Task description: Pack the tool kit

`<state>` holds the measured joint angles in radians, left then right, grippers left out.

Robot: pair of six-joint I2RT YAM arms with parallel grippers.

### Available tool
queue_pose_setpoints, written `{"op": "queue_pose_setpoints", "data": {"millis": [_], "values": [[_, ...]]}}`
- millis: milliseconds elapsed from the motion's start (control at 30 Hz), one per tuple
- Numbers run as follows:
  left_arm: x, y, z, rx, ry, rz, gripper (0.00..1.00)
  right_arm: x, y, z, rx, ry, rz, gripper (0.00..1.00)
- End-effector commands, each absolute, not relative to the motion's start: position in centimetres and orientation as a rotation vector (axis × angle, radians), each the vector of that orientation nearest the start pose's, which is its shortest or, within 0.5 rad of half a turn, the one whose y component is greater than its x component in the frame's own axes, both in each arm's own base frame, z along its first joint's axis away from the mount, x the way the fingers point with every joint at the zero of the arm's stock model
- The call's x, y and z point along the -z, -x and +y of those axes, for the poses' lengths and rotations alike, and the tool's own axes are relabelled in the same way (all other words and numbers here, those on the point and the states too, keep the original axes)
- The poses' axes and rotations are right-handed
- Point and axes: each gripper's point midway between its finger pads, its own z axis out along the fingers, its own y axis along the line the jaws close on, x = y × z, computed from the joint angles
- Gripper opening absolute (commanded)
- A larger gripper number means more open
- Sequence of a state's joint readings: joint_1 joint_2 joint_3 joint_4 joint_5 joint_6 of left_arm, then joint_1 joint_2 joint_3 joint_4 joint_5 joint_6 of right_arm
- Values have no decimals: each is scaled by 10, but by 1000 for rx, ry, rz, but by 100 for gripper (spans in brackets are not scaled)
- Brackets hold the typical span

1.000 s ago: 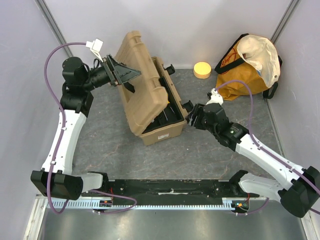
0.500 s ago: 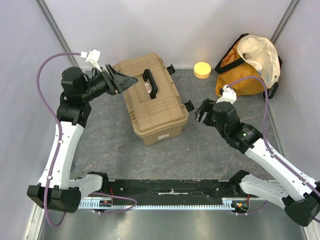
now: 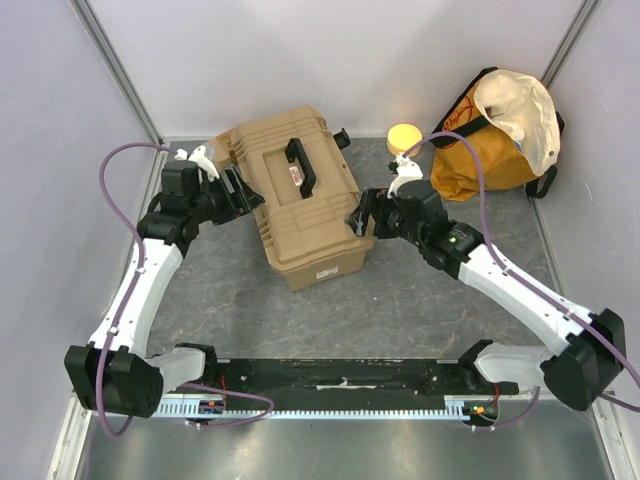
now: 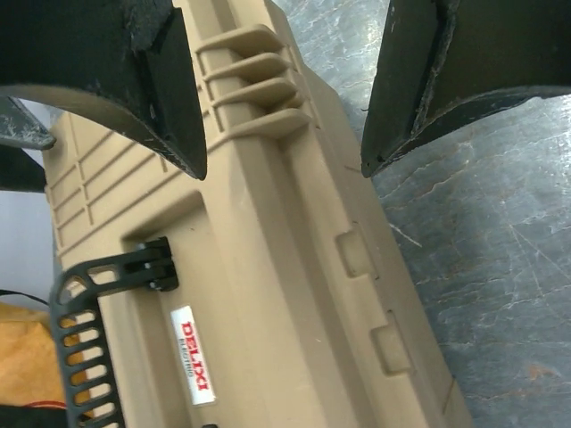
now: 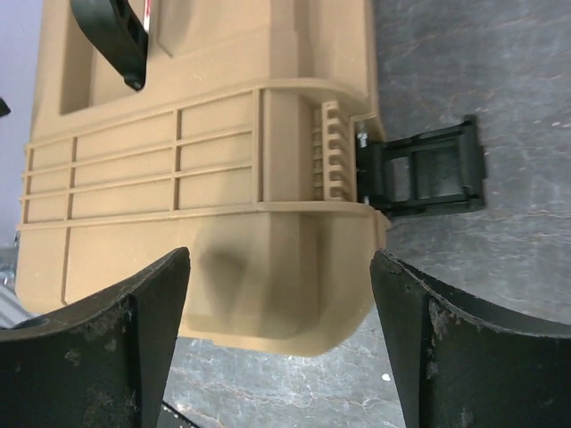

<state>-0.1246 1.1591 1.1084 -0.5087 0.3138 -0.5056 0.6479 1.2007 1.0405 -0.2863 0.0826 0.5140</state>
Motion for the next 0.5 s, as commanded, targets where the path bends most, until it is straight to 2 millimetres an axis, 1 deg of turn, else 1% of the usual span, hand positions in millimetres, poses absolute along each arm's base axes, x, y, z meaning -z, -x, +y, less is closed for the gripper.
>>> {"op": "queue_pose_setpoints", "data": {"millis": [0,133,200,267,333,400,467], "values": [[-236,-340,-106,613,205,2175,76,-248,-302,270,-807,196,2051,86],[-229,-344,-109,626,209,2200,76,-226,-286,285,-937,218,2116,75],[-229,-346,-109,623,218,2202,75,-216,-271,291,-1035,211,2142,70],[-229,-345,-105,600,230,2207,75,-208,-256,295,-1131,188,2149,68],[-236,-344,-102,581,235,2192,75,-194,-240,296,-1174,156,2176,67],[-246,-344,-99,565,233,2169,75,-187,-230,298,-1203,131,2172,66],[-260,-344,-96,551,230,2135,75,-180,-224,298,-1196,105,2187,66]]}}
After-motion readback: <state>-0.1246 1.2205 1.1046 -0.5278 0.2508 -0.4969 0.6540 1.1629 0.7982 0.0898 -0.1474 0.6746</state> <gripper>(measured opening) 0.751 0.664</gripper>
